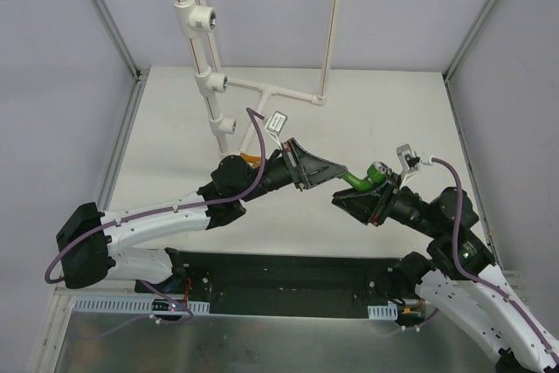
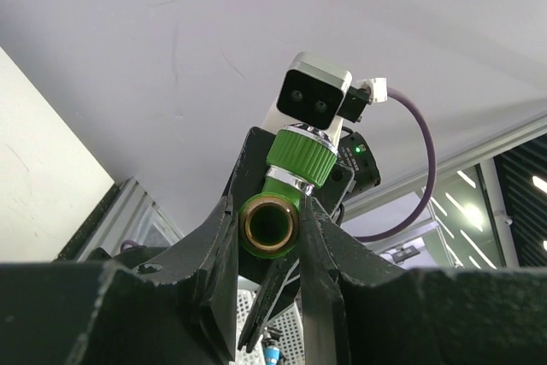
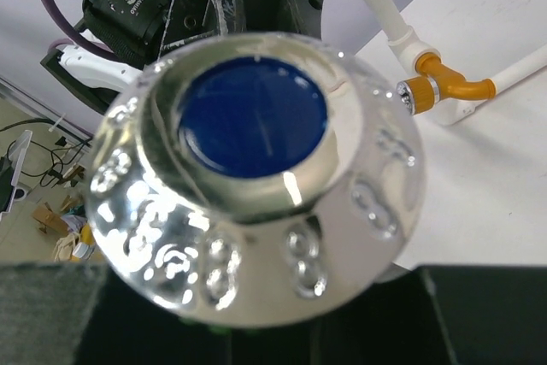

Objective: Install the water faucets
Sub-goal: Pick up the water faucet from the center of the board.

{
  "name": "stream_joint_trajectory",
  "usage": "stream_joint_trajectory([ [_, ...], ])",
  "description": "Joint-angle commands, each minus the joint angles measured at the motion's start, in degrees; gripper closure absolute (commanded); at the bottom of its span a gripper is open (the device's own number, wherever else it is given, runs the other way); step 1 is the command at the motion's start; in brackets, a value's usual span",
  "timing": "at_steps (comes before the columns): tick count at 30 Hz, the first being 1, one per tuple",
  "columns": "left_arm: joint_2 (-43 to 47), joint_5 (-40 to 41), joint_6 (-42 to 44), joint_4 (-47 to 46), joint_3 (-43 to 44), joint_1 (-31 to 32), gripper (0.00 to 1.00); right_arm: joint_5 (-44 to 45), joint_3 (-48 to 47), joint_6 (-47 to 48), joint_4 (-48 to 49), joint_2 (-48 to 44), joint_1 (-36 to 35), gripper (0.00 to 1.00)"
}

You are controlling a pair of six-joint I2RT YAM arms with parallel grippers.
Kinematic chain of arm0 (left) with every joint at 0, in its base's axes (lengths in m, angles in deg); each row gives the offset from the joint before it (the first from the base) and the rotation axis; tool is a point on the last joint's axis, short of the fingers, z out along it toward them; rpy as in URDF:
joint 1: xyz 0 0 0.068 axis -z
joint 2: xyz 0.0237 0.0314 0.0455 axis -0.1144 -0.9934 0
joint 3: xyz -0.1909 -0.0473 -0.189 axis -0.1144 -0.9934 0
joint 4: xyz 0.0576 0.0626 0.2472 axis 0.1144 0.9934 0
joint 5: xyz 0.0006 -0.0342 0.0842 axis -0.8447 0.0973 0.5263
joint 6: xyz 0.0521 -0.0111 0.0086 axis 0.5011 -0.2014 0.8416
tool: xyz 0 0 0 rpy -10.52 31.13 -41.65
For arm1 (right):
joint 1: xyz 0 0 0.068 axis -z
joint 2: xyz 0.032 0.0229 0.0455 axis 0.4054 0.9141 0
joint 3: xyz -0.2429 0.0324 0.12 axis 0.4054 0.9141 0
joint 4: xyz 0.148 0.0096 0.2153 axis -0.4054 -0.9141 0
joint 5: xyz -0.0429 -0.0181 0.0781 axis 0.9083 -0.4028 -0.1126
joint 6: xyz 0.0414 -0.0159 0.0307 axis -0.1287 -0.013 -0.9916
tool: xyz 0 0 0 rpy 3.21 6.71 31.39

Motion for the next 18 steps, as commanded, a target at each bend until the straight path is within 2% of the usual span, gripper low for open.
stream_joint_trajectory([
  [1,1.2,-0.6,-1.3,-4.1,-3.2,0.2,1.00,1.9,-1.5,0.6,5.7,-0.9,0.0,1.00],
  [7,3.0,0.4,-1.5,-4.7,-5.9,0.8,1.00,3.4,-1.6,0.7,5.8,-0.9,0.0,1.00],
  [9,3.5,0.7,-1.4,-4.4,-6.4,1.0,1.00,3.7,-1.6,0.8,6.1,-1.2,-0.1,0.96],
  [11,3.6,0.8,-1.4,-4.2,-6.6,1.0,1.00,3.8,-1.4,0.7,6.7,-1.2,0.0,0.80],
  [13,3.4,0.4,-1.4,-4.2,-6.3,1.1,1.00,3.4,-1.4,0.6,7.1,-0.9,-0.1,0.73],
  [16,2.7,0.2,-1.4,-4.2,-5.5,1.5,1.00,2.9,-1.4,-0.3,8.2,-0.4,0.0,0.54],
  [18,2.3,0.2,-1.4,-4.7,-5.1,1.7,1.00,2.9,-1.2,-0.6,9.2,-0.3,0.0,0.48],
])
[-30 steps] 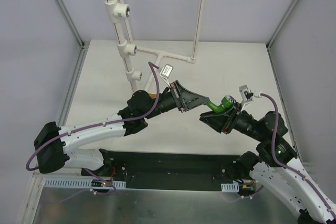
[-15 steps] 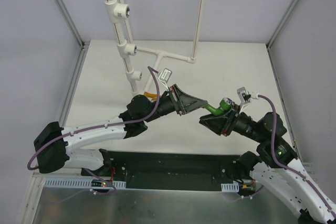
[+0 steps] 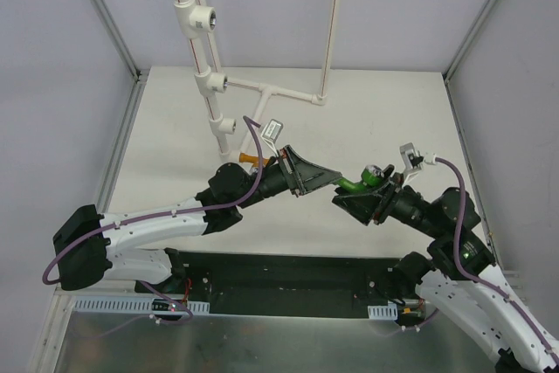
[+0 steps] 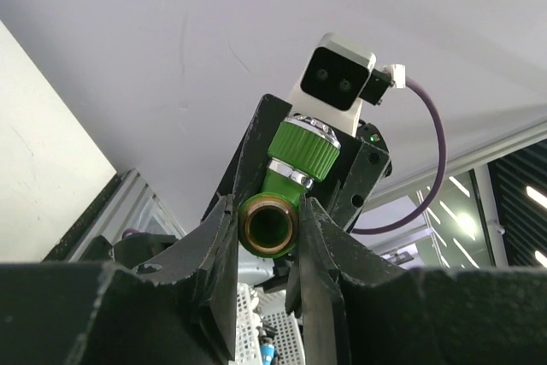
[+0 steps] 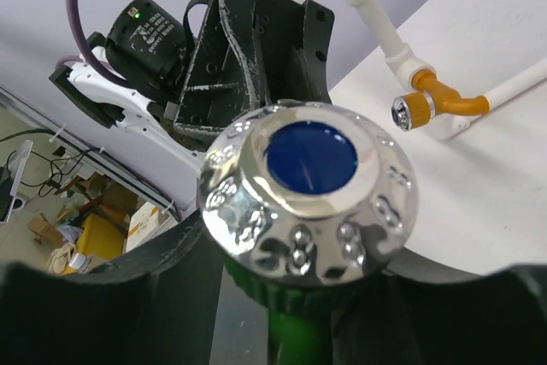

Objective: Install the water faucets
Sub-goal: Pick up the water faucet from the center of the board.

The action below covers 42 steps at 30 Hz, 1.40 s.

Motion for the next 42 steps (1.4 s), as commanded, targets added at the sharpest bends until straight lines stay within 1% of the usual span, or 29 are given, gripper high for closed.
stream_joint_trajectory([
  [1,0.5,-1.5,0.6,-1.9,0.2,1.0,1.00,2.0,-1.3,-0.8,9.4,-0.4,0.2,0.46],
  [5,0.4,-1.1,0.6,-2.2,0.2,1.3,1.00,1.9,-1.3,-1.0,9.5,-0.2,0.3,0.46],
  [7,0.3,-1.0,0.6,-2.4,0.3,1.3,1.00,1.6,-1.3,-1.3,9.5,-0.1,0.3,0.48],
  [8,0.2,-1.0,0.6,-2.5,0.5,1.3,1.00,1.5,-1.3,-1.4,9.5,0.1,0.3,0.52],
  [9,0.2,-1.1,0.6,-2.5,0.6,1.4,1.00,1.3,-1.3,-1.5,9.5,0.3,0.3,0.59],
  [11,-0.1,-1.1,0.6,-2.5,0.9,1.5,1.00,0.9,-1.3,-1.6,9.8,0.6,0.3,0.90],
  [12,-0.2,-1.1,0.7,-2.5,0.9,1.5,1.00,1.1,-1.3,-2.1,9.8,0.8,0.3,1.00],
  [27,-0.4,-1.5,1.3,-2.5,0.6,1.6,1.00,2.1,-0.5,-0.3,8.8,-0.4,0.3,1.00],
  [30,-0.2,-1.6,1.9,-1.1,0.7,1.6,0.76,2.6,-0.5,0.3,8.0,-0.4,0.2,1.00],
  [31,0.1,-1.6,2.3,0.0,0.9,1.7,0.64,3.4,-0.5,0.8,7.4,-0.6,0.3,1.00],
  [33,1.1,-0.9,3.2,4.3,1.6,1.6,0.44,4.8,-0.6,2.0,6.4,-1.3,0.2,1.00],
  [35,2.4,0.6,4.3,8.1,2.3,1.6,0.35,6.6,-0.8,3.3,4.8,-1.9,0.3,1.00],
  [38,4.7,5.0,6.1,14.1,3.3,1.7,0.22,8.8,-2.7,5.7,-0.7,-1.5,0.2,1.00],
  [39,5.3,6.3,6.8,16.1,3.8,1.6,0.10,8.6,-3.3,6.4,-1.8,-1.1,0.2,1.00],
  [42,6.3,10.3,7.9,22.8,6.0,1.5,0.07,8.2,-4.2,7.5,-3.5,-0.1,0.3,1.00],
])
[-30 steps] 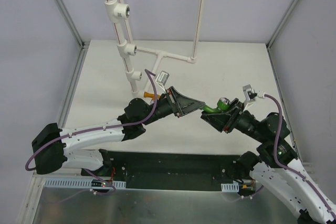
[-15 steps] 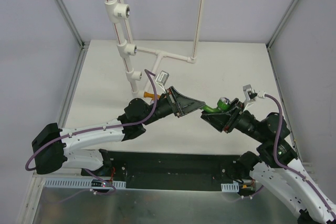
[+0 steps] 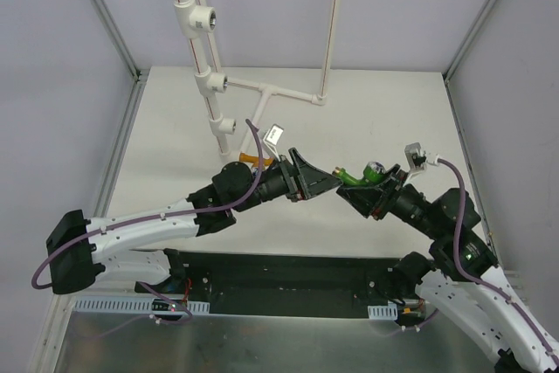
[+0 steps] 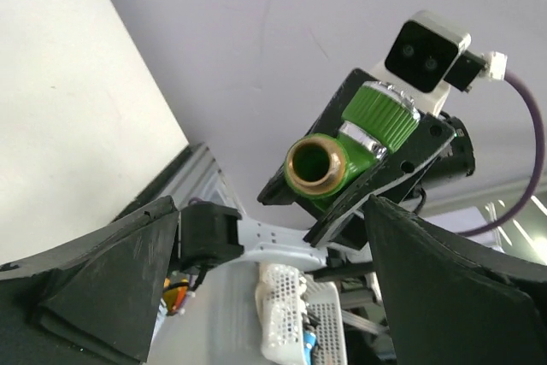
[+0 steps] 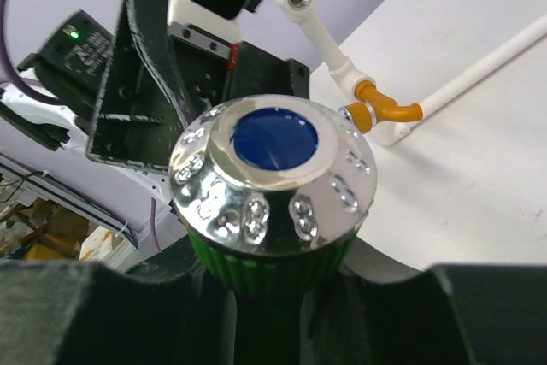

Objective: Install the water faucets
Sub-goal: Pick up the water faucet from the center of the board.

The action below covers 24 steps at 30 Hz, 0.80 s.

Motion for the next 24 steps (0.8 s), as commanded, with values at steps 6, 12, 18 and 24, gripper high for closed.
stream_joint_trajectory([
  [6,4.2,13.2,-0.2,15.6,7.4,-0.5,0.07,4.3,-3.7,5.1,-3.9,1.0,-0.1,1.00],
  [12,2.4,16.3,-6.8,18.7,10.1,-0.5,0.07,7.5,-3.9,7.5,-4.9,1.4,-0.2,1.00],
  [18,0.5,14.9,-10.6,15.0,10.7,-0.5,0.08,8.1,-3.4,8.4,-3.6,1.6,-0.4,1.00],
  [24,-2.8,12.3,-12.6,11.9,11.9,-0.5,0.09,7.5,-3.0,8.2,-2.0,3.1,-0.9,1.00],
])
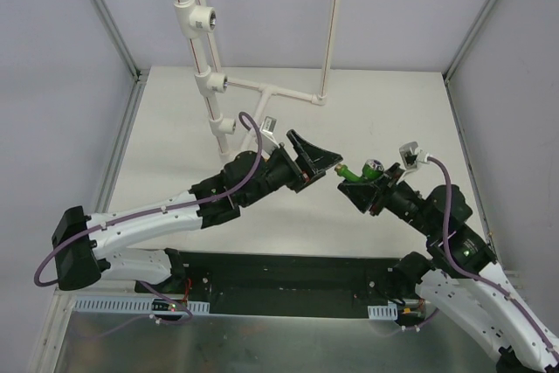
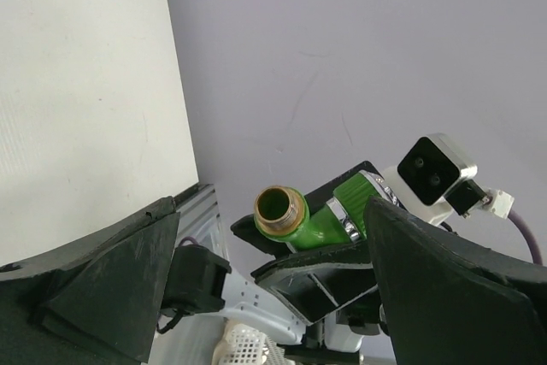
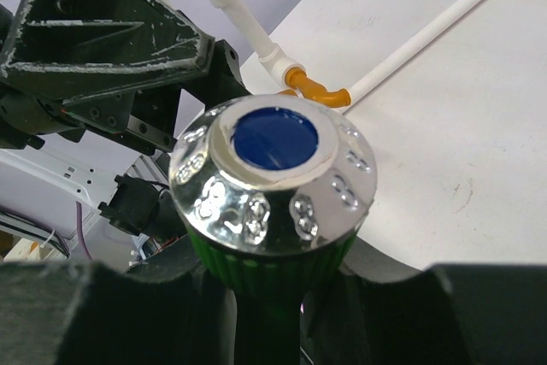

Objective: Install the water faucets
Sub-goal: Pick up the water faucet from the center of the board.

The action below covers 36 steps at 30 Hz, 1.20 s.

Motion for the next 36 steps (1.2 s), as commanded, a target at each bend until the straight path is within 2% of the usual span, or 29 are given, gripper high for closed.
stream_joint_trajectory([
  [1,-1.9,-2.0,-2.9,-5.6,3.2,-0.5,0.09,0.3,-1.9,0.9,4.7,1.4,-0.8,1.00],
  [16,-5.0,-4.0,-3.7,-9.2,6.6,-0.5,0.10,2.6,0.3,1.7,4.8,2.9,-4.5,1.00],
  [26,-3.9,-4.6,-3.0,-9.6,7.4,-0.5,0.11,6.2,2.5,2.3,3.9,3.5,-8.6,1.00],
  [28,-3.5,-5.1,0.0,-7.9,8.0,-0.5,0.11,7.4,2.1,2.7,2.8,3.2,-9.4,1.00],
  [32,-1.1,-7.9,12.4,4.8,9.4,-0.5,0.11,14.5,0.2,3.2,-0.9,0.4,-9.5,1.00],
  [36,4.5,-8.2,20.8,12.0,0.6,-0.5,0.10,19.8,-2.8,3.9,-5.5,-0.6,-9.5,1.00],
])
